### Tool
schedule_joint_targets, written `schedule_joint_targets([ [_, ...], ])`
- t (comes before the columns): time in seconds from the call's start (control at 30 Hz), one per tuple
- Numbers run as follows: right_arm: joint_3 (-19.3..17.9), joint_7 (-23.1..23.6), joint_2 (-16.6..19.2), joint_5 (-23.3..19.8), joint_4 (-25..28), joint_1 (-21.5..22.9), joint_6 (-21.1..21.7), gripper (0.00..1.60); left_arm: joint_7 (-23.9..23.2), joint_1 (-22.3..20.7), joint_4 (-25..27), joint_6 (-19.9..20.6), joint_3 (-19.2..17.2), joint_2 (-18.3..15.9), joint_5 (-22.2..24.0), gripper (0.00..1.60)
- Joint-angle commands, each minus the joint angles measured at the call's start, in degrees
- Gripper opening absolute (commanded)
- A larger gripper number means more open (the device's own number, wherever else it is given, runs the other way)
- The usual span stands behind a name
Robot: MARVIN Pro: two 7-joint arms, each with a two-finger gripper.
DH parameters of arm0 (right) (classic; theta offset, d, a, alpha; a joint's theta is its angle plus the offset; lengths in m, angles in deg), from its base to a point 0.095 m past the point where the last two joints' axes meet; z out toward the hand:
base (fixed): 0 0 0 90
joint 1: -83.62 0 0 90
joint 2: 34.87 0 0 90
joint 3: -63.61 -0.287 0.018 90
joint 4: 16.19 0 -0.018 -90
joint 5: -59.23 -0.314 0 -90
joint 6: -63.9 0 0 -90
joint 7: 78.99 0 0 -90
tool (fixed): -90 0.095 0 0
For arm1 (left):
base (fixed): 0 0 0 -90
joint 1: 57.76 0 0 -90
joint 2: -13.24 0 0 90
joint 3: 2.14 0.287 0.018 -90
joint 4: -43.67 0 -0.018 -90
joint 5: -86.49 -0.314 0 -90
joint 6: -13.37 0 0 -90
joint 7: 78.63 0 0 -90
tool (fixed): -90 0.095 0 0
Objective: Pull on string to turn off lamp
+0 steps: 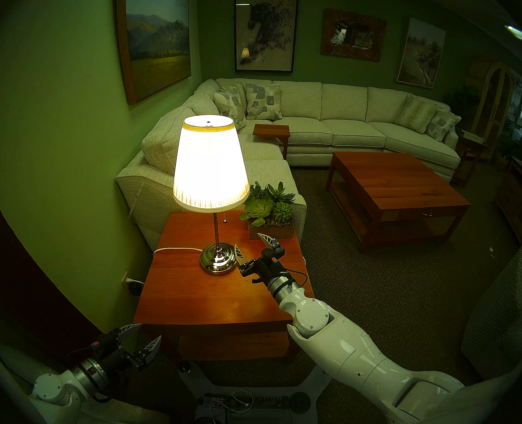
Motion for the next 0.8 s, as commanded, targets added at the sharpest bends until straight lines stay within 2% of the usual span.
schedule_joint_targets([
  [0.0, 1.56, -3.17, -6.74, 1.71, -2.54, 4.85, -3.27, 1.60, -0.09, -0.26, 0.85, -0.27, -0.31, -0.15, 0.16, 1.60],
  [0.07, 2.77, -4.18, -6.71, 1.91, -3.28, 5.39, -3.96, 1.60, -0.09, -0.26, 0.84, -0.27, -0.31, -0.15, 0.16, 1.60],
  [0.1, 2.07, -5.00, -8.48, 2.55, -4.82, 5.41, -4.55, 1.60, -0.09, -0.26, 0.84, -0.27, -0.31, -0.16, 0.16, 1.60],
  [0.17, 2.61, -5.61, -8.41, 2.63, -5.00, 5.58, -4.75, 1.60, -0.09, -0.27, 0.82, -0.27, -0.30, -0.16, 0.16, 1.60],
  [0.2, 2.44, -7.03, -10.12, 3.63, -7.00, 5.98, -5.58, 1.60, -0.09, -0.28, 0.81, -0.27, -0.29, -0.17, 0.16, 1.60],
  [0.23, 3.47, -7.51, -9.36, 3.63, -6.82, 6.28, -5.87, 1.60, -0.09, -0.28, 0.80, -0.27, -0.28, -0.17, 0.16, 1.60],
  [0.33, 3.65, -9.71, -11.75, 5.32, -9.65, 6.73, -7.39, 1.60, -0.09, -0.29, 0.78, -0.27, -0.27, -0.18, 0.16, 1.60],
  [0.5, 5.10, -12.12, -12.99, 7.12, -12.41, 7.56, -9.11, 1.60, -0.09, -0.31, 0.76, -0.27, -0.26, -0.19, 0.16, 1.60],
  [0.77, 7.31, -19.34, -15.67, 11.82, -17.01, 9.56, -13.44, 1.60, -0.09, -0.32, 0.74, -0.28, -0.25, -0.20, 0.17, 1.60],
])
